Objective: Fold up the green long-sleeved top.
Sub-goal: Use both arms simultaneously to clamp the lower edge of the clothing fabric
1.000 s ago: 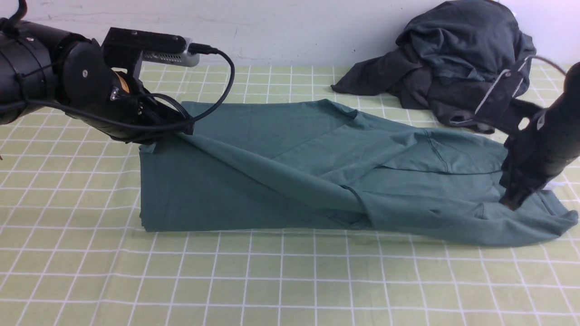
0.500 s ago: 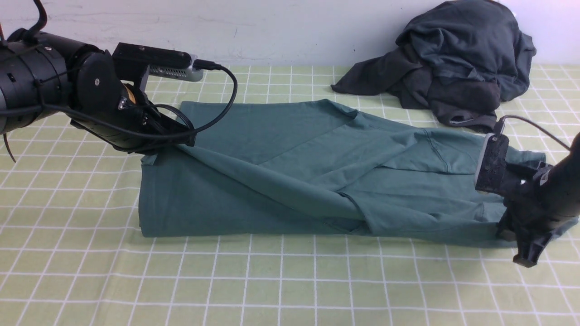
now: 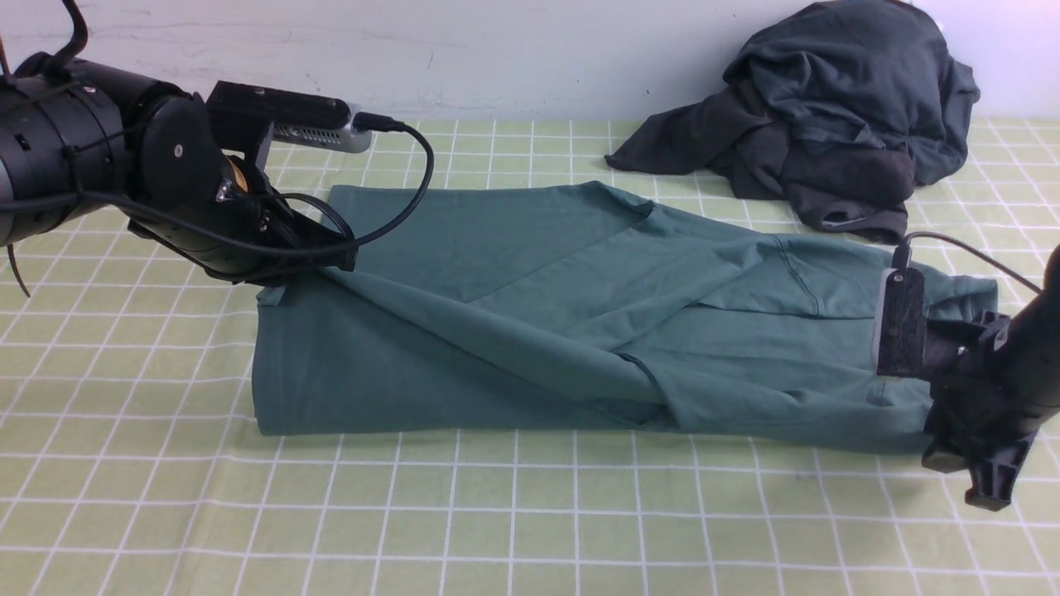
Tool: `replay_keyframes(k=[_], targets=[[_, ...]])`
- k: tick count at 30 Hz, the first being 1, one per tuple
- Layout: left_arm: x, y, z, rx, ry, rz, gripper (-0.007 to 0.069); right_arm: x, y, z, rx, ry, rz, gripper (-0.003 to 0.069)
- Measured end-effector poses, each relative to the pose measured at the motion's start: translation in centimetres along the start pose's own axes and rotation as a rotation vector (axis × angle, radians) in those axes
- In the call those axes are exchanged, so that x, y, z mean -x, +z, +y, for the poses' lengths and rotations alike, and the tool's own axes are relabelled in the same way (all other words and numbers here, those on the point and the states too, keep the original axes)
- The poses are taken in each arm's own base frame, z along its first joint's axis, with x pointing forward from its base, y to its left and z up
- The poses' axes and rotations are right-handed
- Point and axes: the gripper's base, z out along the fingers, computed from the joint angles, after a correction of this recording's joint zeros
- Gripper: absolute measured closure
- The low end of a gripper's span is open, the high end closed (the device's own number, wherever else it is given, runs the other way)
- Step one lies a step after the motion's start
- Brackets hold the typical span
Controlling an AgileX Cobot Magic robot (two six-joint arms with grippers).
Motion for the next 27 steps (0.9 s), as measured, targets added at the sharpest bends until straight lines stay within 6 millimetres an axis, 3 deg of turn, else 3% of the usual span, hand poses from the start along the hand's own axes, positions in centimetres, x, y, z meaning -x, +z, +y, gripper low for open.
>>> replay_keyframes(k=[4,18,22,27], targets=[[0.0,0.0,0.0,0.0,0.0,0.0,0.0625,0.4,0.4,-0.7,-0.071,0.013,-0.046,0.0418],[0.0,0.1,0.0,0.0,0.0,0.002,0.0625,0.4,1.6,-0.7,-0.057,-0.008,-0.027,0.0406],[0.0,0.1,0.0,0.0,0.001,0.001,0.0625,0.3,1.6,-0.6,-0.043,-0.008,-0.02,0.0452],[0.1,0.1,0.0,-0.002,0.001,-0.012,0.0625,0.4,1.6,-0.5,-0.028,0.032,-0.027,0.0629]])
